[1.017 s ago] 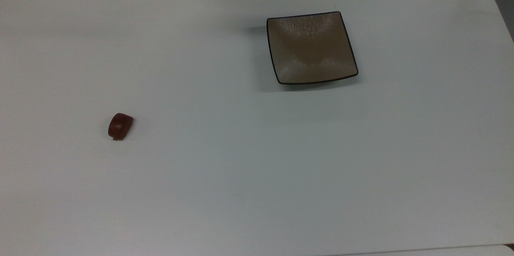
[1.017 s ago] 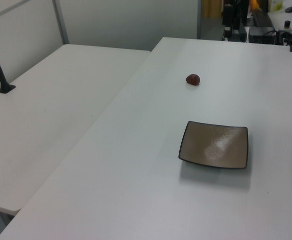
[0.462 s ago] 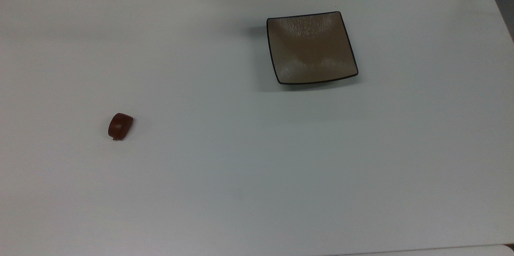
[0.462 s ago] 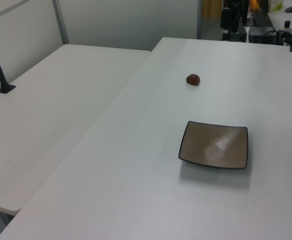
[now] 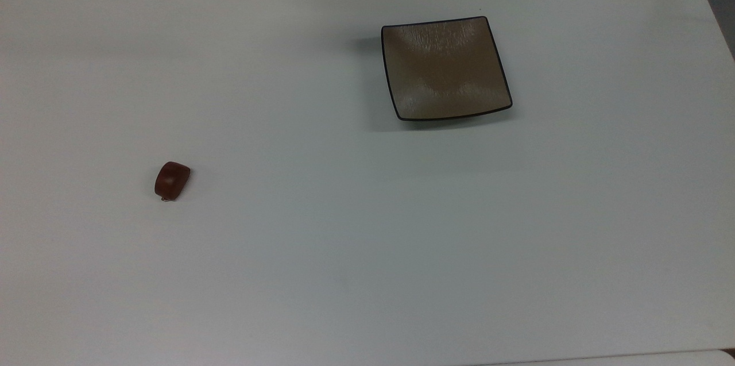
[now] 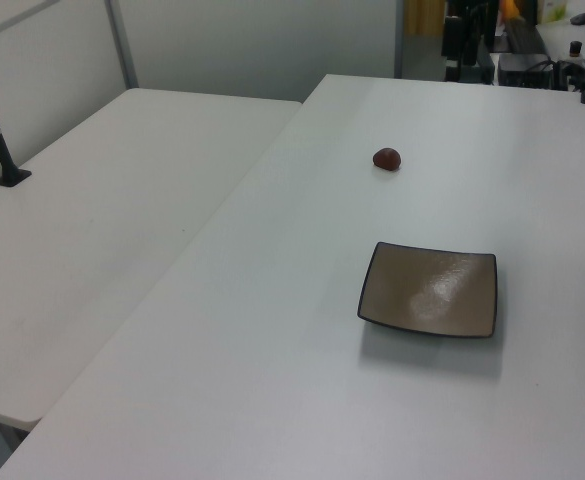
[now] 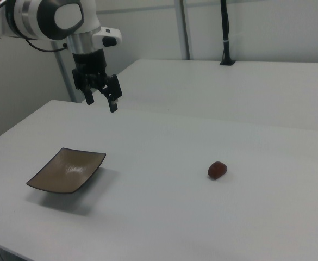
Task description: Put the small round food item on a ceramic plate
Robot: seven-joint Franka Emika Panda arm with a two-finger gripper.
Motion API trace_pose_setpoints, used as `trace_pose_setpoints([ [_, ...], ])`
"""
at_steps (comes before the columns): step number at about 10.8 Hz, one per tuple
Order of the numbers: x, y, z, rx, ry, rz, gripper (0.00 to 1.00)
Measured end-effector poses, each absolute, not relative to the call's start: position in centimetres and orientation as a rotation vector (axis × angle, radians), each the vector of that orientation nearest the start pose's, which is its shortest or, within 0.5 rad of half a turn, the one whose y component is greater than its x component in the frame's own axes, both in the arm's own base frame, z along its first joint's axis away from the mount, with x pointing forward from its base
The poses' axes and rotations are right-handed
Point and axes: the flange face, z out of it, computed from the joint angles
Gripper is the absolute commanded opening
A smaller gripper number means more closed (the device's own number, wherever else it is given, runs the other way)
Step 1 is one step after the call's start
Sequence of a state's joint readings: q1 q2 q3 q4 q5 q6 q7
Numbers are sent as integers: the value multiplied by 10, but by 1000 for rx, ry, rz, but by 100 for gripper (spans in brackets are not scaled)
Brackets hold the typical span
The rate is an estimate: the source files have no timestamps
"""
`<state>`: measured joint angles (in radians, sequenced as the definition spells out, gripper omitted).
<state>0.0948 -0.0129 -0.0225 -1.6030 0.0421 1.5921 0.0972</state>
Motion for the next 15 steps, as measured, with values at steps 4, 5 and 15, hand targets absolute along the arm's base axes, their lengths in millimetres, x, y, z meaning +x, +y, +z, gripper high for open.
trace_pose_setpoints([
  [4, 562, 37, 606, -3098, 64, -19, 100],
  [5, 567, 36, 605, -3096, 78, -53, 100],
  [15, 618, 2, 601, -3019, 543, -287, 100],
])
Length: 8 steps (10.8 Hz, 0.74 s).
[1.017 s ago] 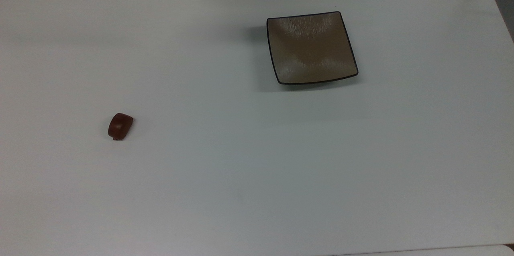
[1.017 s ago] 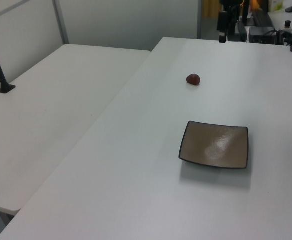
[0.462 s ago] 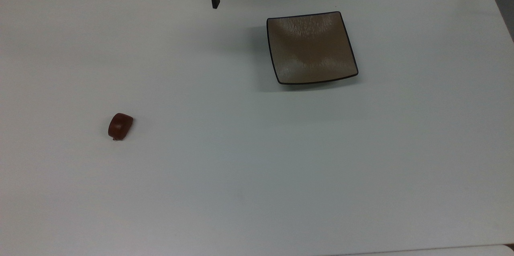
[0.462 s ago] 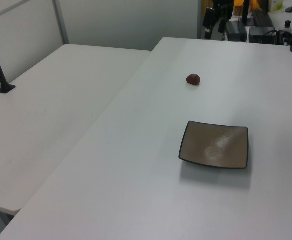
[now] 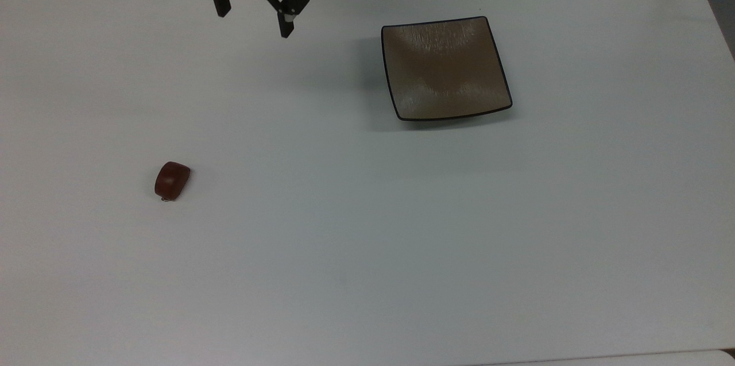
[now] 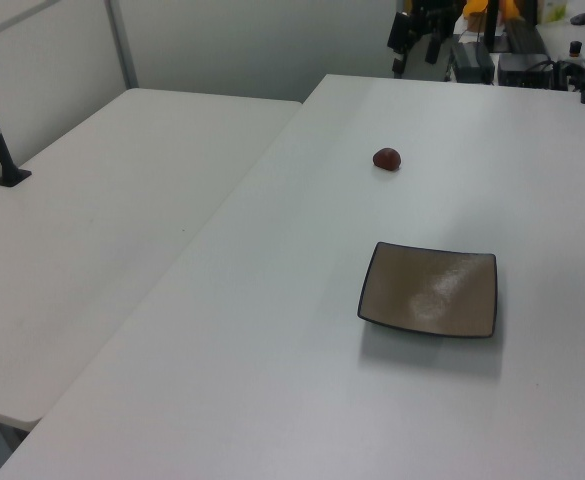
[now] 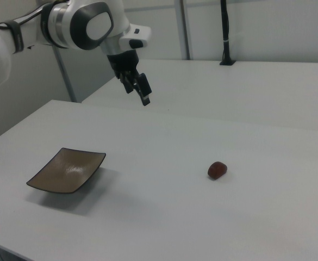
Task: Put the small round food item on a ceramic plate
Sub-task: 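Move the open gripper over the dark-red round food item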
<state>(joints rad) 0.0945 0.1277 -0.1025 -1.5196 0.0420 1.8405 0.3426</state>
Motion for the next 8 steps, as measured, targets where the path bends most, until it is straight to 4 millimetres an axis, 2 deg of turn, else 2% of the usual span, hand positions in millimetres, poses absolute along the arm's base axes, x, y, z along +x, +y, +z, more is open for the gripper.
trace_pose_setpoints([
  [5, 653, -1, 603, -3001, 624, -344, 100],
  [8, 670, -22, 579, -3006, 685, -309, 100],
])
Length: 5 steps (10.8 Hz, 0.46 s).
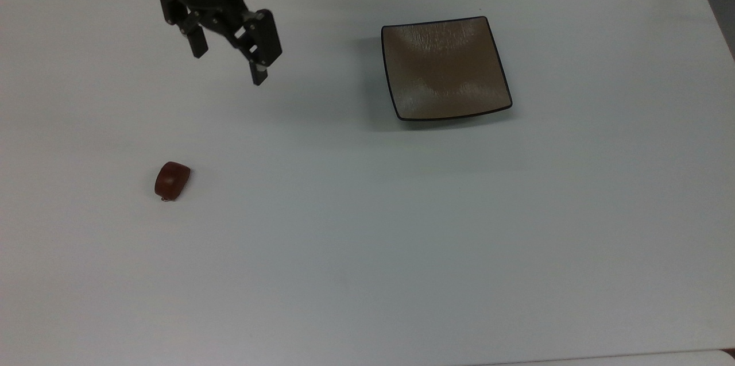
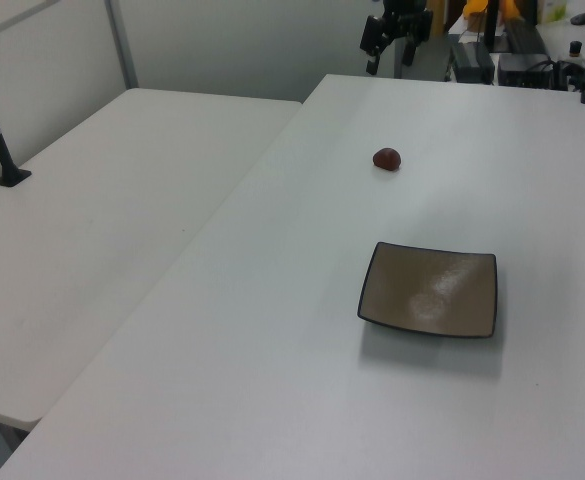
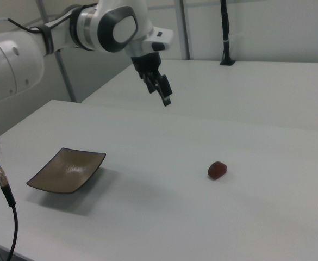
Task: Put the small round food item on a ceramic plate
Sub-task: 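Move the open gripper over the dark-red round food item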
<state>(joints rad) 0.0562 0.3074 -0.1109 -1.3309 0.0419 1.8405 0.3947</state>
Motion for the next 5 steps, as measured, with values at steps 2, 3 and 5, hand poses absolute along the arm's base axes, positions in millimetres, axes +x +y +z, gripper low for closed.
trace_pose_setpoints([
  [2, 678, -45, 563, -3007, 741, -281, 100],
  [3, 682, -55, 554, -3004, 764, -279, 100],
  [5, 689, -79, 531, -3001, 820, -257, 100],
])
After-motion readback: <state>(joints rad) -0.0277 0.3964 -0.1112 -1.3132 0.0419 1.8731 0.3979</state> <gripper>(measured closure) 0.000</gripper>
